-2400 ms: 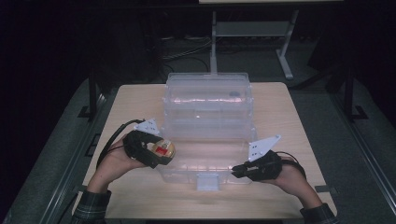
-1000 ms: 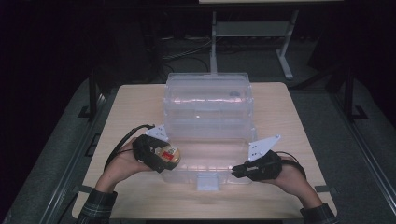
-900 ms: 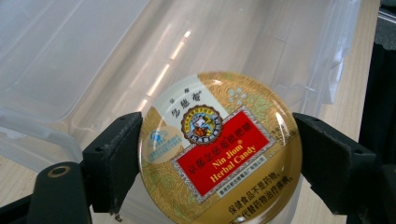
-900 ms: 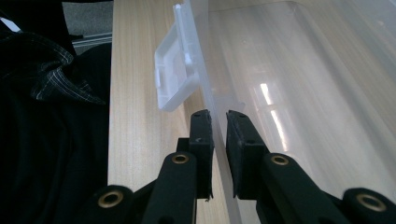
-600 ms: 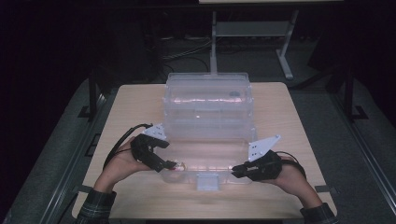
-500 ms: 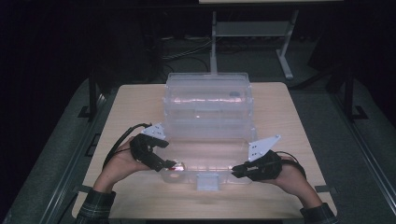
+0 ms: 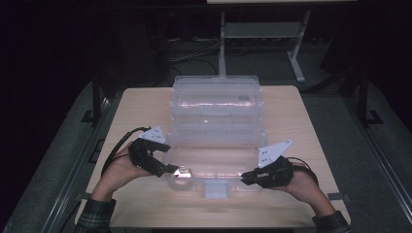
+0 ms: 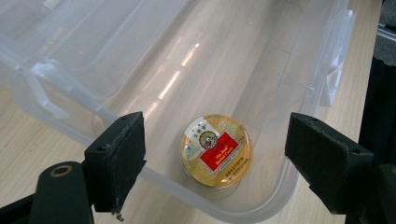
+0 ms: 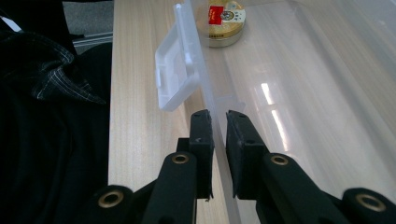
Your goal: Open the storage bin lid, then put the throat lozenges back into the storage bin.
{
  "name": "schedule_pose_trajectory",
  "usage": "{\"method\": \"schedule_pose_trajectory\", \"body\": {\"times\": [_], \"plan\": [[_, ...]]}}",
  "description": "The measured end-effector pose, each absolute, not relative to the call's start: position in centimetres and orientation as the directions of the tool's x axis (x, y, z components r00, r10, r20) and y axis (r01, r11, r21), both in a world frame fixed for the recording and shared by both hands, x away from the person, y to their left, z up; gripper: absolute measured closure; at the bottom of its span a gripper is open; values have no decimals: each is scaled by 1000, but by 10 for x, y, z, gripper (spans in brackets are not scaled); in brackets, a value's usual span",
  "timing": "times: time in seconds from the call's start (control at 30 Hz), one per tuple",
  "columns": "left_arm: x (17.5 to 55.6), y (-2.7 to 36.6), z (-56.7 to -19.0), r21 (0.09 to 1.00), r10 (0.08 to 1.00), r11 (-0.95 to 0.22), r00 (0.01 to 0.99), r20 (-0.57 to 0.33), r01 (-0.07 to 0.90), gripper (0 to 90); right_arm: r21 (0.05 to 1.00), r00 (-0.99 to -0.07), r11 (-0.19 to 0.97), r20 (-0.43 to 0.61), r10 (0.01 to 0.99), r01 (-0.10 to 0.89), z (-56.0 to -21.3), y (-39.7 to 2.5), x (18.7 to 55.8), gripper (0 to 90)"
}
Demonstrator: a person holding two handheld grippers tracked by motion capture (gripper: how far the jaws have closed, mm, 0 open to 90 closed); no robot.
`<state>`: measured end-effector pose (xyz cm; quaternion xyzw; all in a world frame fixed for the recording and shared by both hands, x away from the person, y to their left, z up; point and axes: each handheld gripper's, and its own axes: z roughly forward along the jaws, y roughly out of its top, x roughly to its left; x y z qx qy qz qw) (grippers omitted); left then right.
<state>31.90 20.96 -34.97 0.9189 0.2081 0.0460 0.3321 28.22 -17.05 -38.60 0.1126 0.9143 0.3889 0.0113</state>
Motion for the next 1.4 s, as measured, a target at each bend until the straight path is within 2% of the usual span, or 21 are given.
{"method": "schedule_pose_trajectory", "body": {"times": [0.93,1.4], "plan": [[306,239,-351,654,458,-654,887,-57,380,209,714,-974,671,73,215,202,-386,-171,282,808],[295,232,-351,671,423,-659,905,-42,339,214,711,-975,674,77,210,201,-386,-170,283,808]]}}
